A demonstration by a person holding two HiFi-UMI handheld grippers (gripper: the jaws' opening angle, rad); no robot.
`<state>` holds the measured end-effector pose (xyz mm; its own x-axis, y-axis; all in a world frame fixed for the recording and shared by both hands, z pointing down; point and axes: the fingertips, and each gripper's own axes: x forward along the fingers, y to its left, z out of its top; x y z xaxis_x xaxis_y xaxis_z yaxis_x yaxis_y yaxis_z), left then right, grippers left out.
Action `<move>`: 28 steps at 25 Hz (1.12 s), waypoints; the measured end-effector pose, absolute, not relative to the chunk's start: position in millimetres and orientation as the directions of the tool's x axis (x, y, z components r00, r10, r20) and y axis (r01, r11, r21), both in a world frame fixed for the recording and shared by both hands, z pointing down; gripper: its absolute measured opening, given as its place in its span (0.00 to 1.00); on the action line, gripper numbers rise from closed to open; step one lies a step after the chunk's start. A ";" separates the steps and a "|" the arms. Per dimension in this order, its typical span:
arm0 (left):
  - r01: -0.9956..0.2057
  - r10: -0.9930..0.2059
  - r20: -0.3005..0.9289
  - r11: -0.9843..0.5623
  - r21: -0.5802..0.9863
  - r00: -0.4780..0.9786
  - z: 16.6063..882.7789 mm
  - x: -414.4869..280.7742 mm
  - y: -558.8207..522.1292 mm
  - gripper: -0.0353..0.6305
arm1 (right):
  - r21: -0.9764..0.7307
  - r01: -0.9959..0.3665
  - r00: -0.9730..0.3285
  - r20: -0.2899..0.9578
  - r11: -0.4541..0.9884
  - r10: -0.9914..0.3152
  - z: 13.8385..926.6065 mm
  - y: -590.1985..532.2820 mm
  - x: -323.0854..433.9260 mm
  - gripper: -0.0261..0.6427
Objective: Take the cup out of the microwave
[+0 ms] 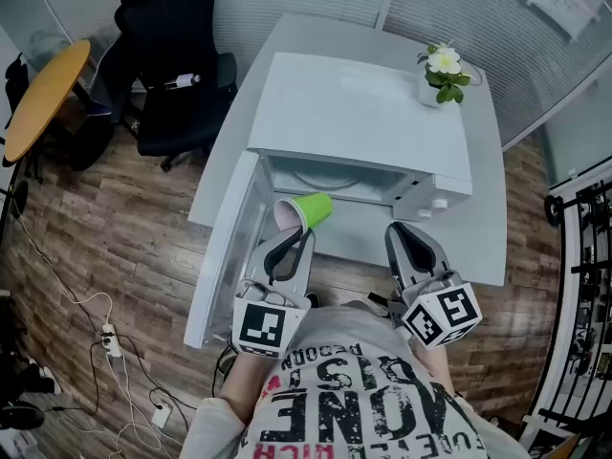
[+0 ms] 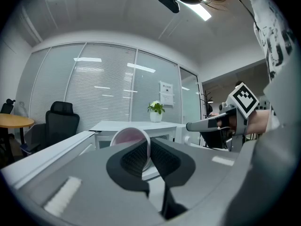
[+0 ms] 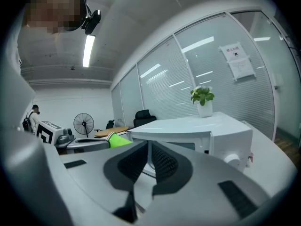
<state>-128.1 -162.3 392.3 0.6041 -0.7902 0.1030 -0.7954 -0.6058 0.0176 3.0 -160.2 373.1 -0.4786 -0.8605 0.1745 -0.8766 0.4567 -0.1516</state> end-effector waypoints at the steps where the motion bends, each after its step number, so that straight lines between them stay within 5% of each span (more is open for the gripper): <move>1: -0.796 -0.790 0.106 -0.605 0.024 0.603 391.0 -126.1 -162.8 0.10 | -0.154 -0.877 -0.477 0.173 0.455 -0.862 373.0 -160.3 4.4 0.09; 28: -0.779 -0.773 0.117 -0.626 0.021 0.624 391.0 -119.4 -171.8 0.10 | -0.153 -0.884 -0.464 0.188 0.441 -0.866 377.1 -170.4 9.0 0.09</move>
<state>-119.4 -171.8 391.0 0.6240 -0.7726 0.1173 -0.7793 -0.6263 0.0211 9.0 -170.4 377.1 -0.4642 -0.8657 0.1875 -0.8843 0.4410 -0.1531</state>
